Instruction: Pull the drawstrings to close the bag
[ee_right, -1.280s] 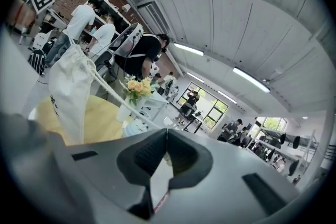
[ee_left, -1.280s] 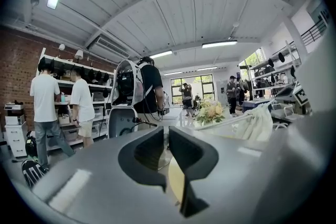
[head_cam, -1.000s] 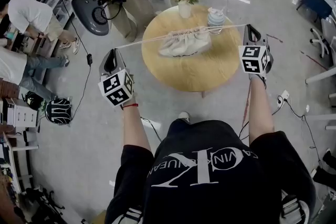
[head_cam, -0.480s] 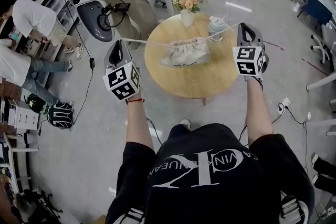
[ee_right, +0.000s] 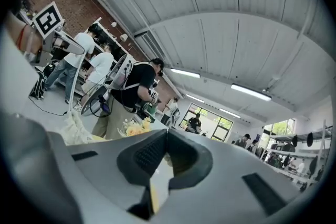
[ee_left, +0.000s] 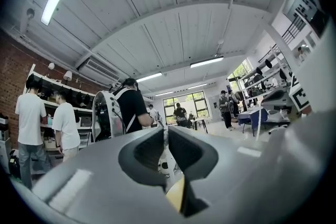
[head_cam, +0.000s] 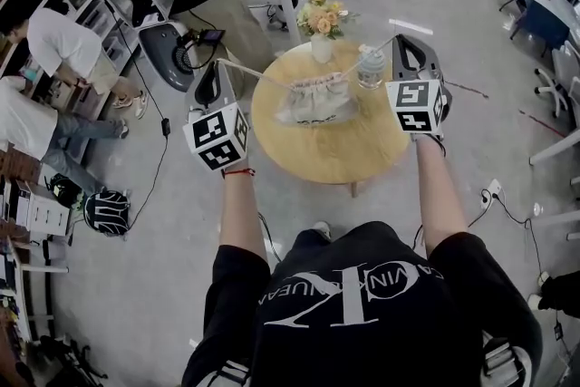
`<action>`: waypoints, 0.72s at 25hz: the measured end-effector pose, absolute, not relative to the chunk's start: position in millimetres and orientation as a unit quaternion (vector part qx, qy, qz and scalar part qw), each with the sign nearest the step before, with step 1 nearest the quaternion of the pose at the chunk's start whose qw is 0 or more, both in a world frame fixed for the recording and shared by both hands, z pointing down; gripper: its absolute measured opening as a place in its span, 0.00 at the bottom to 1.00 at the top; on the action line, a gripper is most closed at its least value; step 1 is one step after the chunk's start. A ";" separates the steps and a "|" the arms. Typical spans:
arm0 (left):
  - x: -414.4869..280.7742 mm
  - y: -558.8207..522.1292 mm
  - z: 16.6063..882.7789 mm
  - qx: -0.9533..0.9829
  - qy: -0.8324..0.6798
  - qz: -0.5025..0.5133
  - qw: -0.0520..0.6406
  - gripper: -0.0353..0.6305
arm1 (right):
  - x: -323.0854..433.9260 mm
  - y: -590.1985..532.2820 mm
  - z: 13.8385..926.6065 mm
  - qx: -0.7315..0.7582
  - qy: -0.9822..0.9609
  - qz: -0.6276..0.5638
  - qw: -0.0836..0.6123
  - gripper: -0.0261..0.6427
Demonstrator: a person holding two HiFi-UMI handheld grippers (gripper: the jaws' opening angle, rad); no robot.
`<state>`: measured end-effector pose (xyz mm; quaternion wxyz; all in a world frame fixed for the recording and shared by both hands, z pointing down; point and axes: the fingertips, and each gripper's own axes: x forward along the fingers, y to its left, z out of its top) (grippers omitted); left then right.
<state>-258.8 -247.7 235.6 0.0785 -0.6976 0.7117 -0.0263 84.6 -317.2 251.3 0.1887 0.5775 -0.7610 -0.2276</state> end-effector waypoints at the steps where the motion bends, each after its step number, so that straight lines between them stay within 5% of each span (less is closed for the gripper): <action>1: -256.8 -250.0 230.3 -0.699 0.710 -0.023 0.083 0.11 | 81.7 -318.3 246.4 0.576 -0.763 -0.230 0.183 0.07; 18: -234.6 -268.5 177.6 -0.713 0.691 0.011 0.121 0.11 | 56.5 -321.9 194.0 0.562 -0.769 -0.267 0.144 0.07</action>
